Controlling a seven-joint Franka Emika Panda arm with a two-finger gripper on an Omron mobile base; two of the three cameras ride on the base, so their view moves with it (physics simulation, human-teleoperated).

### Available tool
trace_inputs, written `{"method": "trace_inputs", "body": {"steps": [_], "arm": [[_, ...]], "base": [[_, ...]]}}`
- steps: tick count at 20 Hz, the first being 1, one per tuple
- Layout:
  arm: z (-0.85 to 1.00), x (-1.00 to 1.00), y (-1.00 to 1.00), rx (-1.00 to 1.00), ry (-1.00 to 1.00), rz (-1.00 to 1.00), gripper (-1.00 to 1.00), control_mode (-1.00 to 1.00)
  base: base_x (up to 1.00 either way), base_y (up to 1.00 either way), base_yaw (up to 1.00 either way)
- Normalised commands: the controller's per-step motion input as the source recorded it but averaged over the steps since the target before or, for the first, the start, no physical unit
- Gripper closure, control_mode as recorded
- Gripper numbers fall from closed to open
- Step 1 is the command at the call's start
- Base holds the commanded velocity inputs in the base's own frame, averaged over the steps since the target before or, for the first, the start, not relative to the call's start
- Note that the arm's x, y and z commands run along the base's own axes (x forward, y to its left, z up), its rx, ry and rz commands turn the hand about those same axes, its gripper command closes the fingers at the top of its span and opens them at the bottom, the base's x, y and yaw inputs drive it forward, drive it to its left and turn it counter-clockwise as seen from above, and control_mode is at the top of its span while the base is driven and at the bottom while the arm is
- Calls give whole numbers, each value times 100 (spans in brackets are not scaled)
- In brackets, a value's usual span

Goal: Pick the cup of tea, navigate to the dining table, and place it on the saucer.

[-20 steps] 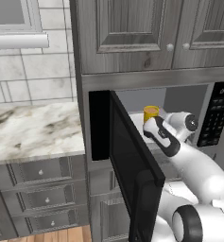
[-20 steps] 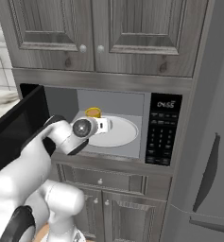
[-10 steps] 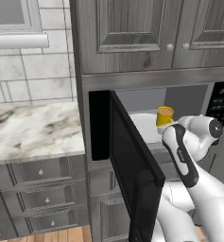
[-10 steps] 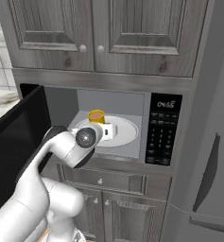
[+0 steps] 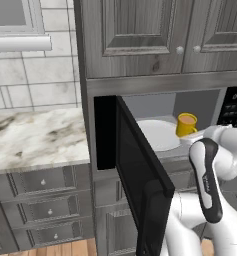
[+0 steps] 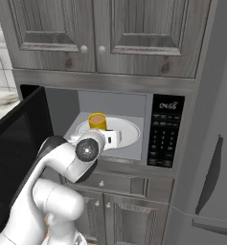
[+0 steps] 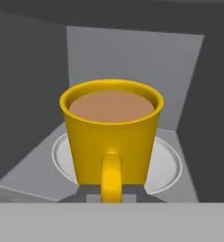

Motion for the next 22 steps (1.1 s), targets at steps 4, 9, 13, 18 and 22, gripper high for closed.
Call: {"method": "trace_inputs", "body": {"steps": [4,9,13,18,22], "arm": [[25,-50,-15,0,0,5,100,-100],[31,-46,-11,0,1,3,100,-100],[28,-48,-10,0,0,2,100,-100],[13,-29,-1,0,0,1,100,100],[0,0,0,0,0,0,100,100]], "base": [[0,0,0],[0,0,0],[0,0,0],[-22,0,2],[-66,-7,11]]}}
